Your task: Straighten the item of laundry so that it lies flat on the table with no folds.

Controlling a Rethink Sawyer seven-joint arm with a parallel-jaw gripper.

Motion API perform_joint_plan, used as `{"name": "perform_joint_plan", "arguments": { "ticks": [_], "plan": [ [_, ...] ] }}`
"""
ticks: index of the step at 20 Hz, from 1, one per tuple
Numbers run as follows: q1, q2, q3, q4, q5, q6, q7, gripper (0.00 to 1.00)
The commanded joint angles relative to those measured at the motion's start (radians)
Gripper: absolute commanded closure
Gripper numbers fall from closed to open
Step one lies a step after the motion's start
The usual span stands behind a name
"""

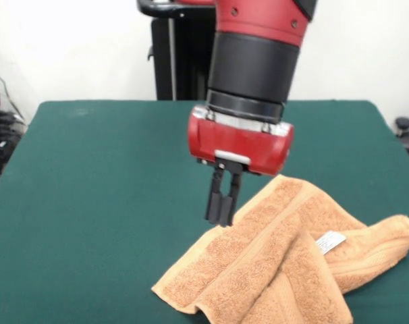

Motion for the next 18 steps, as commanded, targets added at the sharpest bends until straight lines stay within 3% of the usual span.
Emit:
{"name": "perform_joint_plan", "arguments": {
  "ticks": [1, 18],
  "plan": [
    [0.053, 0.110, 0.076, 0.046, 0.011, -0.029, 0.154, 1.00],
    [0.023, 0.133, 0.104, 0.054, 0.003, -0.069, 0.123, 1.00]
  ]
}}
